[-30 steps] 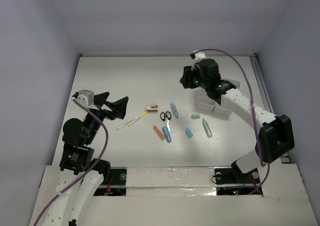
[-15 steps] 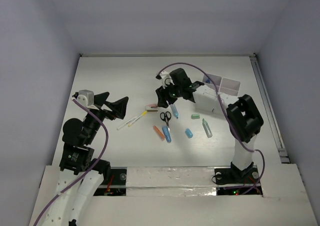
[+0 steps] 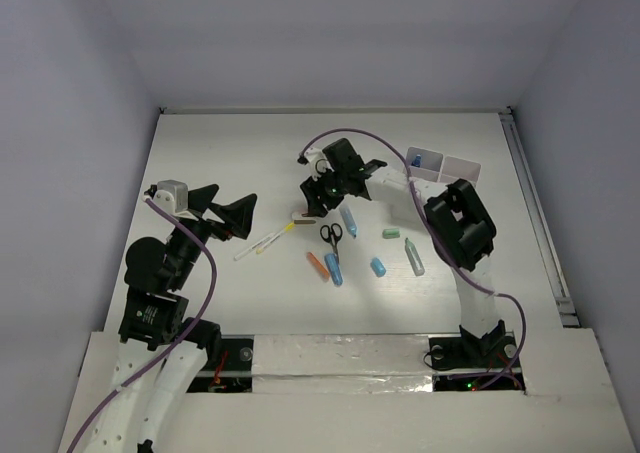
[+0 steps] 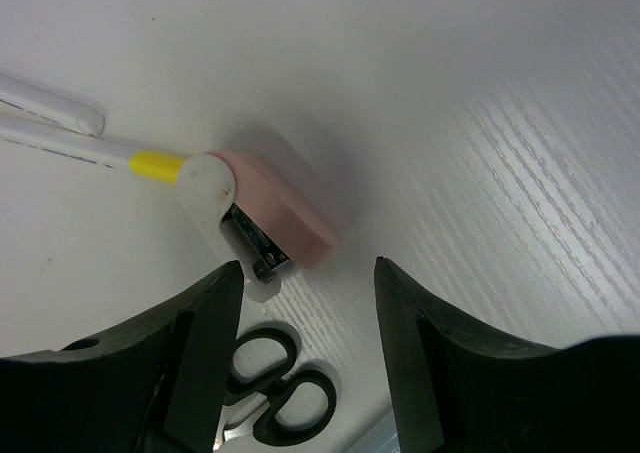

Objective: Sort the stationery into containers
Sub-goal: Pick up the stapler from the center of the board.

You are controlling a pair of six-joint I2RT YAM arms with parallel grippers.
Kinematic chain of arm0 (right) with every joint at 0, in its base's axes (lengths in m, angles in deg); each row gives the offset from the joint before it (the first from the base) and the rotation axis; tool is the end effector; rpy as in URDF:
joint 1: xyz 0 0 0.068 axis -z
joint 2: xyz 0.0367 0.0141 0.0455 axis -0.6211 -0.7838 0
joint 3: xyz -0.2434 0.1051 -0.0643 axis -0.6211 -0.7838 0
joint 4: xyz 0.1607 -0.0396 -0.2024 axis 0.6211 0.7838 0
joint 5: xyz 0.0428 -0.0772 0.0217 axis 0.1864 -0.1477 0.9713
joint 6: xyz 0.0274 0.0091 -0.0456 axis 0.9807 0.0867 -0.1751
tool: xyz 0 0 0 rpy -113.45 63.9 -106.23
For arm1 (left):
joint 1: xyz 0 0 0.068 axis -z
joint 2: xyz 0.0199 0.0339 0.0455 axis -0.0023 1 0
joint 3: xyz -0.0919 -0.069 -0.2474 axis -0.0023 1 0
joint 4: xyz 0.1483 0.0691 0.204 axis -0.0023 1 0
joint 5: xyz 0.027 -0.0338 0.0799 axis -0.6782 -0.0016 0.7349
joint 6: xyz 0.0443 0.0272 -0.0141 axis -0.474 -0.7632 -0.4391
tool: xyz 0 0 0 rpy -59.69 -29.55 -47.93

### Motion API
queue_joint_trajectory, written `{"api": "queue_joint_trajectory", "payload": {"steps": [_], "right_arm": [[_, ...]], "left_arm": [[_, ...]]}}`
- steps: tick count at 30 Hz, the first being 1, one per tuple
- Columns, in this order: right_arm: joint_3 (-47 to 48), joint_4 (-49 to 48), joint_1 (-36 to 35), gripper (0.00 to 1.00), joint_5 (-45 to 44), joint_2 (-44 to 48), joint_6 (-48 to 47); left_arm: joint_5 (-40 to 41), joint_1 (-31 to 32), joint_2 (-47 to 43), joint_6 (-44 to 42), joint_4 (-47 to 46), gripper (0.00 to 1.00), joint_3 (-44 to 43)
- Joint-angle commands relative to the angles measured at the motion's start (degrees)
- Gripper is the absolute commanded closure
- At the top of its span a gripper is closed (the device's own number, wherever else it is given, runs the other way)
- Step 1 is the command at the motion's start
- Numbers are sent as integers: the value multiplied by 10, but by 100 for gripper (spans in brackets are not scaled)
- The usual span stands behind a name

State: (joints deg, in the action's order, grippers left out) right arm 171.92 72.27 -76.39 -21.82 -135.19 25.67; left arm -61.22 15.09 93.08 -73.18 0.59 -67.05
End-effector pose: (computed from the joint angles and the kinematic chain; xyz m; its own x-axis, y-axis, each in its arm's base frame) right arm 0.3610 0.2980 0.1860 -0.4870 -0.5444 -0.6830 -0.8332 0.5240 0.1764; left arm 0.0999 -0.0341 0.3670 0.1449 -0.3011 -0.9425 0.4932 0.8478 -0.1949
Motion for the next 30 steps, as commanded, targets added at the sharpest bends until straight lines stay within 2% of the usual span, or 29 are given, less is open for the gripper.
{"api": "queue_joint_trajectory", "payload": {"steps": [1,12,19,30], "right_arm": [[30,0,-5,39,2,-11,-10],[76,24,-5,34,77,-63,-16],[80,44,-5,27,130,-69,-30],[89,40,-5,27,161,-62,-26]], "left_arm": [[-7,2,-5,-4,-32,1,-17],[-6,2,-5,-4,-33,1,-16],[-8,2,-5,-5,-33,1,-16],[-9,2,-6,-4,-33,1,-16]]}}
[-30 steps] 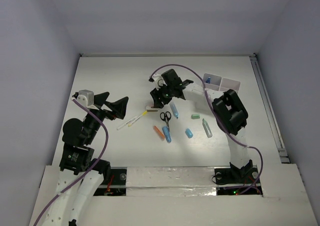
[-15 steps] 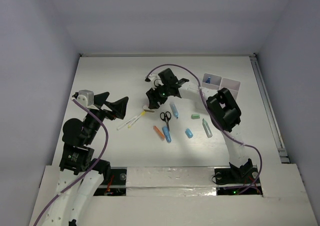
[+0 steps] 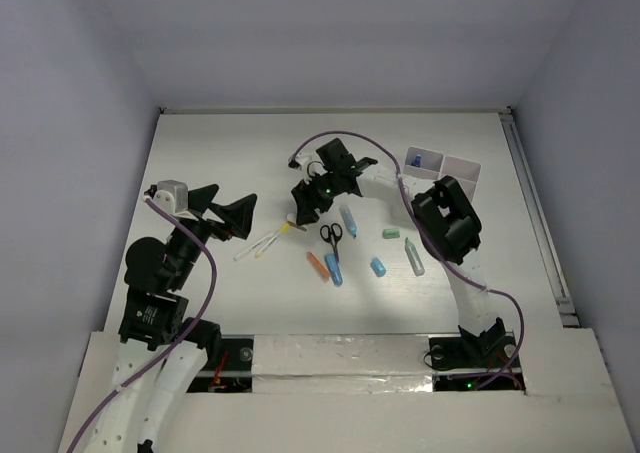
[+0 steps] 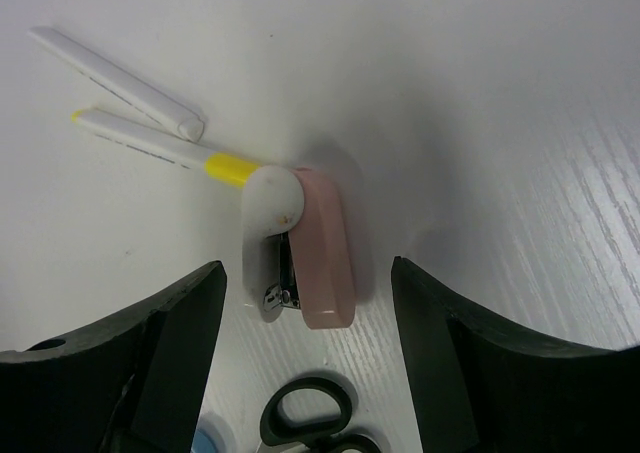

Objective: Sort the stationery into containers
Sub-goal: Pick up the stapler from the center of the board.

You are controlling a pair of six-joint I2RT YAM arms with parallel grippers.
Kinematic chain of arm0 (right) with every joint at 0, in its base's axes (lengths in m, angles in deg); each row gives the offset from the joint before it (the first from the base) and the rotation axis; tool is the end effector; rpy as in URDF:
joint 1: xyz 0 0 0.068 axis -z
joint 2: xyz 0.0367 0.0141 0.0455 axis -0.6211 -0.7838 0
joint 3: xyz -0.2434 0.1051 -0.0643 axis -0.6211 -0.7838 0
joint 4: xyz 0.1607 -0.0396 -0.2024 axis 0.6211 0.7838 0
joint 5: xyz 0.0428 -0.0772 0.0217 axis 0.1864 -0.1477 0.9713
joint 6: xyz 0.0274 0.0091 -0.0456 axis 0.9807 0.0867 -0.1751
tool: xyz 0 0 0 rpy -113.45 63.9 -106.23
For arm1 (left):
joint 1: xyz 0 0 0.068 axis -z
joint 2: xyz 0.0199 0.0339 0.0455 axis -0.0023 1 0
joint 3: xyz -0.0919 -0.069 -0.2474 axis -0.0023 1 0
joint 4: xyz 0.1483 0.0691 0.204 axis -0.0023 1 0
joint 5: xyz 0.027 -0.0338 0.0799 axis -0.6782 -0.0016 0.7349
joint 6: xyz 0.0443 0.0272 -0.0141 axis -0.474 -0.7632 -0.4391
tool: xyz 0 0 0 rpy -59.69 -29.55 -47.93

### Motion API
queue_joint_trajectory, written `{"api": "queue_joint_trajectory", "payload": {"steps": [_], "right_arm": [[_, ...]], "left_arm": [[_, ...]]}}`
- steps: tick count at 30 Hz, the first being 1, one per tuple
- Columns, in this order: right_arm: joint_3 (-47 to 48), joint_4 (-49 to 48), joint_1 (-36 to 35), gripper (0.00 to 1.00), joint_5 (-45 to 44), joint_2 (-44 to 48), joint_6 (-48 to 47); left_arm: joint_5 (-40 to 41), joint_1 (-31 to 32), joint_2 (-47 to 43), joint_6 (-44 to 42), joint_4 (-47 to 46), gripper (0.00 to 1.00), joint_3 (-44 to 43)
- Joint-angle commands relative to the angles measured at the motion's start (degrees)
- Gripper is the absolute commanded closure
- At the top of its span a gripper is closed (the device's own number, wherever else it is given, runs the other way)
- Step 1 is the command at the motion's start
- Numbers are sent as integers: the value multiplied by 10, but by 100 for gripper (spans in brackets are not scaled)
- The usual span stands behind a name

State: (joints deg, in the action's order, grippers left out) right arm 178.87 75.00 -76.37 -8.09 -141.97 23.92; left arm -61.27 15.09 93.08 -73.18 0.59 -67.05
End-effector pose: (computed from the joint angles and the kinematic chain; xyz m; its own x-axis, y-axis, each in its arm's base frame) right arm 0.3721 0.3160 0.1691 -0.4793 -0.5502 -0.6838 -0.8761 0.3464 0.3354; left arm 0.0999 -0.0342 0.3670 0.1447 -0.3010 -0.9426 0.4940 0.8474 -0.1947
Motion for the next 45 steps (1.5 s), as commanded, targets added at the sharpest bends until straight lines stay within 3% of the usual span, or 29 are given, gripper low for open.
{"api": "queue_joint_trajectory", "payload": {"steps": [1,9,13,19,23,30,35,45], "right_arm": [[22,18,-5,27,24,3,-10],[-5,16,-16,29,-2,-1,-7],[-13,14,-21,36,-34,1,-2],[-26,15,-27,39,-78,10,-2],[-50,-19,-32,53,-111,32,8],[-101,-107,-32,67,-148,109,49],[-144,-151,-32,69,-205,202,62],[-227,-69,97,70,-415,361,59]], "left_arm": [[-9,2,-7,-4,-33,1,-16],[-10,2,-6,-3,-34,1,-16],[-12,2,-5,-2,-36,1,-15],[-11,2,-5,-2,-36,1,-16],[-12,2,-7,-2,-36,1,-15],[-10,2,-11,-3,-35,1,-16],[-10,2,-12,-3,-34,1,-16],[-6,19,-18,-4,-34,1,-16]]}}
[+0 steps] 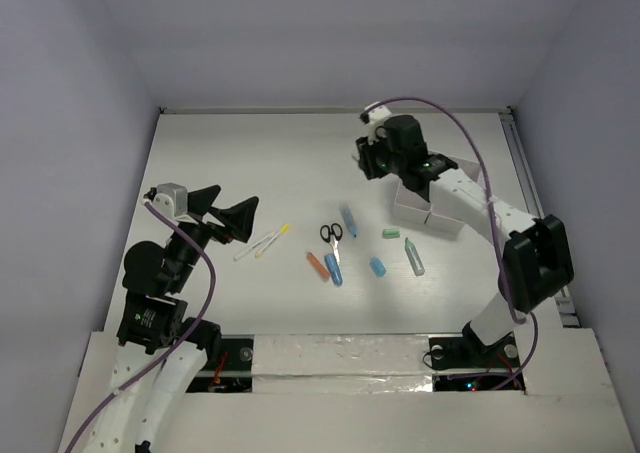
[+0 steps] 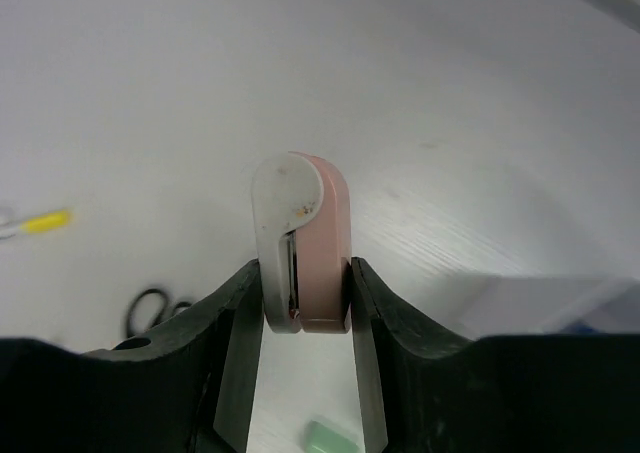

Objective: Sort the stationery into containers
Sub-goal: Pick up the stapler from the center of the board, then place the stapler in the storage box.

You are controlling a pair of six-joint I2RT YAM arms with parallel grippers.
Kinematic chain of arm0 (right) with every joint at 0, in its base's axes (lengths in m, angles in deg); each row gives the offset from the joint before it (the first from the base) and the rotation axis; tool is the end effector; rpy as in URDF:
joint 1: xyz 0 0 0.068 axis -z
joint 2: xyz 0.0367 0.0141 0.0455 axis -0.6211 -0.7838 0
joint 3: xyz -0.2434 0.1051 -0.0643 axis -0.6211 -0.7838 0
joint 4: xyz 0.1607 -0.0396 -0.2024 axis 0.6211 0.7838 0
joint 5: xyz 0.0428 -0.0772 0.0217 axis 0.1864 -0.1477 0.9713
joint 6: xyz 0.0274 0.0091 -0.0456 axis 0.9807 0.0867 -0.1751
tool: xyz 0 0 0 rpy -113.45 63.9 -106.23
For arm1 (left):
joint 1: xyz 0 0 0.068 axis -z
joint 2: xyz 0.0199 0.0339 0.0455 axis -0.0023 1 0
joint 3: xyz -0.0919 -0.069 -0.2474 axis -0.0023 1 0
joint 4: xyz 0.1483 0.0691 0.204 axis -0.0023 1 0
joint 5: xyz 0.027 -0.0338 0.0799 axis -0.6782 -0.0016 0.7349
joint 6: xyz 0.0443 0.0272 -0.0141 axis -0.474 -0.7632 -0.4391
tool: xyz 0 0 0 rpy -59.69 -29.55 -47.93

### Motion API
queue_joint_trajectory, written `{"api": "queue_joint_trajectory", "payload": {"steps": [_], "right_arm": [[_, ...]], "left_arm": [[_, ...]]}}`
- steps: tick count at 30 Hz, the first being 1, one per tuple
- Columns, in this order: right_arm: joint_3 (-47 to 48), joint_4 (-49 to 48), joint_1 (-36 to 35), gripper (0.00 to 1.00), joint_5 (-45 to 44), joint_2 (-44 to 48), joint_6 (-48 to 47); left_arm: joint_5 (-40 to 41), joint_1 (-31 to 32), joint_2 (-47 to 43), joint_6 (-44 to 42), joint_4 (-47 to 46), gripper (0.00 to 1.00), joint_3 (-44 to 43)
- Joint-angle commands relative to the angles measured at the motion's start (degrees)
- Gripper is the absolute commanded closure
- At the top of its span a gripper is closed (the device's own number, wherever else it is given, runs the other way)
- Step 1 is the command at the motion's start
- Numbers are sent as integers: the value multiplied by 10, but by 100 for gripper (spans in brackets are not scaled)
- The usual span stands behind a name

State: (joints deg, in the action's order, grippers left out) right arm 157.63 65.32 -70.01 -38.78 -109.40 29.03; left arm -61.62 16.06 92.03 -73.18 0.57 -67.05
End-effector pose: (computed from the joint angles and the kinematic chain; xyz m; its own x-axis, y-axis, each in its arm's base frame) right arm 0.3306 0.2062 0.2976 -0.3896 -0.3335 -0.8585 -0.6050 0.7955 -0.0344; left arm 0.0947 -0.0348 0.3686 0.1552 -0.3075 -0.9388 0.5167 0.8353 -0.1882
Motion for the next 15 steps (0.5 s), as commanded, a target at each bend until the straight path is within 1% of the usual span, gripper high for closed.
{"api": "queue_joint_trajectory", "payload": {"steps": [1,5,9,10,15], "right_arm": [[-18,39,39,70,-128,43,18],[-21,109,65,70,-184,66,41],[-24,149,70,70,-234,65,45],[-23,158,70,70,-240,64,62],[-26,190,75,70,-248,63,73]], "left_arm": [[-3,10,-8,-4,-33,1,-16],[1,24,-9,-5,-33,1,-16],[6,30,-13,-5,-31,1,-16],[7,35,-13,-6,-31,1,-16],[10,41,-18,-6,-29,1,-16]]}}
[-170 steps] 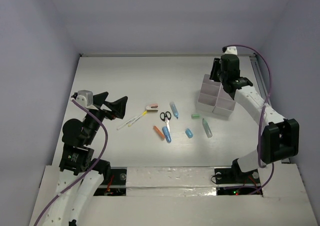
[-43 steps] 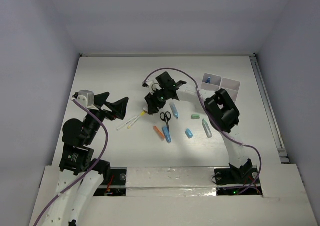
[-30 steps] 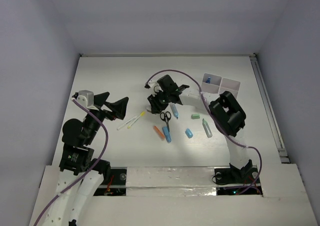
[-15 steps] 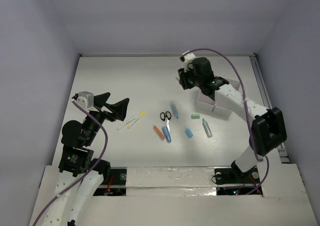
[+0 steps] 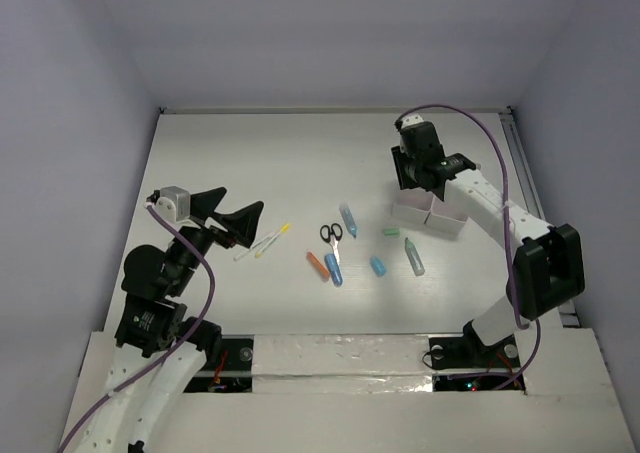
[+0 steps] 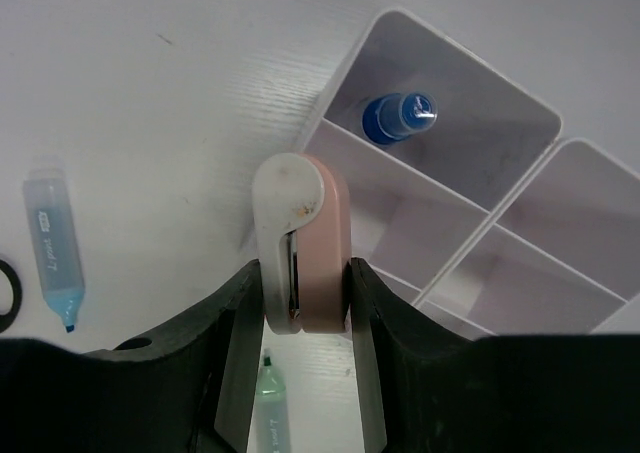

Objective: Sort the stationery into containers
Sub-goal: Place the stapler in the storage box.

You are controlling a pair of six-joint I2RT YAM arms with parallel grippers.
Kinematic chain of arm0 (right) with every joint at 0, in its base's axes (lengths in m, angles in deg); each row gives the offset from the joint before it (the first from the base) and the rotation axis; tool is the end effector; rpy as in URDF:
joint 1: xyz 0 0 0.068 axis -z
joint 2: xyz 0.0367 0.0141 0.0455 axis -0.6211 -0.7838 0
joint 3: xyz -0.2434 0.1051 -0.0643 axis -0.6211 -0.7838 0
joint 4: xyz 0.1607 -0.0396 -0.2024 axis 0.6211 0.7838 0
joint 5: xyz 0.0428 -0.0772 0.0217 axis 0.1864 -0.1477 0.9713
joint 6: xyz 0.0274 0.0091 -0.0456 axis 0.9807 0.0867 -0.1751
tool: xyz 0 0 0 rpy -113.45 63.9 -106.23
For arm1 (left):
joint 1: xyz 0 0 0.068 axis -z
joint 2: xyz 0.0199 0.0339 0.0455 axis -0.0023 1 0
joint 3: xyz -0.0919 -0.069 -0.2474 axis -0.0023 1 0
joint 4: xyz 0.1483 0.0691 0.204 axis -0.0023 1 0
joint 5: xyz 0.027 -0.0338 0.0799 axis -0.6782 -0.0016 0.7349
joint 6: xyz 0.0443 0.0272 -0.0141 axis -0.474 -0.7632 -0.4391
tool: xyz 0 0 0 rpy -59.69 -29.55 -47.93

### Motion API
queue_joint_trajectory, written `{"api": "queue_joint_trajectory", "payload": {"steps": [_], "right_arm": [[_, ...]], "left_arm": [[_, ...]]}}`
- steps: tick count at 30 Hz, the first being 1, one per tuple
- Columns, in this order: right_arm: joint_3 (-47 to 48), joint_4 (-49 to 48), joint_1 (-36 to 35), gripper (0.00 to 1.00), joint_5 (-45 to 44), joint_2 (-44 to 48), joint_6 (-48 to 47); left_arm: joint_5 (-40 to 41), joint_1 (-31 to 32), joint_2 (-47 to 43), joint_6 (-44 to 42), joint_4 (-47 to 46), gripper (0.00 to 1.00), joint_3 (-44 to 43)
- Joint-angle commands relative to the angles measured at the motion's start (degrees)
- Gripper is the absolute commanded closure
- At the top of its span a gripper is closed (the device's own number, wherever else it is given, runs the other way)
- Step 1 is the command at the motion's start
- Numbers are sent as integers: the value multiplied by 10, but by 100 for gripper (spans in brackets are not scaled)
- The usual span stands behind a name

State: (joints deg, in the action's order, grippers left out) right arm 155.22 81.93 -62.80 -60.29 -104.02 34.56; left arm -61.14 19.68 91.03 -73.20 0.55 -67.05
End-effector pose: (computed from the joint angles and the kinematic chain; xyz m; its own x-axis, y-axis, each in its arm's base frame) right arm 0.3220 0.1341 0.2923 -0.6413 -0.2737 -0.7168 -0.1859 0.9618 -0.2010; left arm 0.0883 -0.0389 0.3700 0.1531 -0.3230 -0.9339 0.5649 0.8040 -0.1855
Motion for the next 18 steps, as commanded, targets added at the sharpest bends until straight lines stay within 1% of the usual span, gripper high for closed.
{"api": "queue_joint_trajectory", "payload": {"steps": [1,4,8,15,18], "right_arm": [[-1,28,3,70,-34,8,17],[3,47,9,70,-37,3,10],[3,57,9,68,-18,-9,0],[26,65,20,66,-39,-46,-2],[35,63,20,65,-43,-52,-24]], "left_arm": [[6,5,-9,-7,-29,1,-17],[6,10,-10,-7,-29,1,-18],[7,10,-10,-7,-29,1,-17],[8,10,-11,-7,-27,1,-19],[9,10,-10,-7,-27,1,-19]]}}
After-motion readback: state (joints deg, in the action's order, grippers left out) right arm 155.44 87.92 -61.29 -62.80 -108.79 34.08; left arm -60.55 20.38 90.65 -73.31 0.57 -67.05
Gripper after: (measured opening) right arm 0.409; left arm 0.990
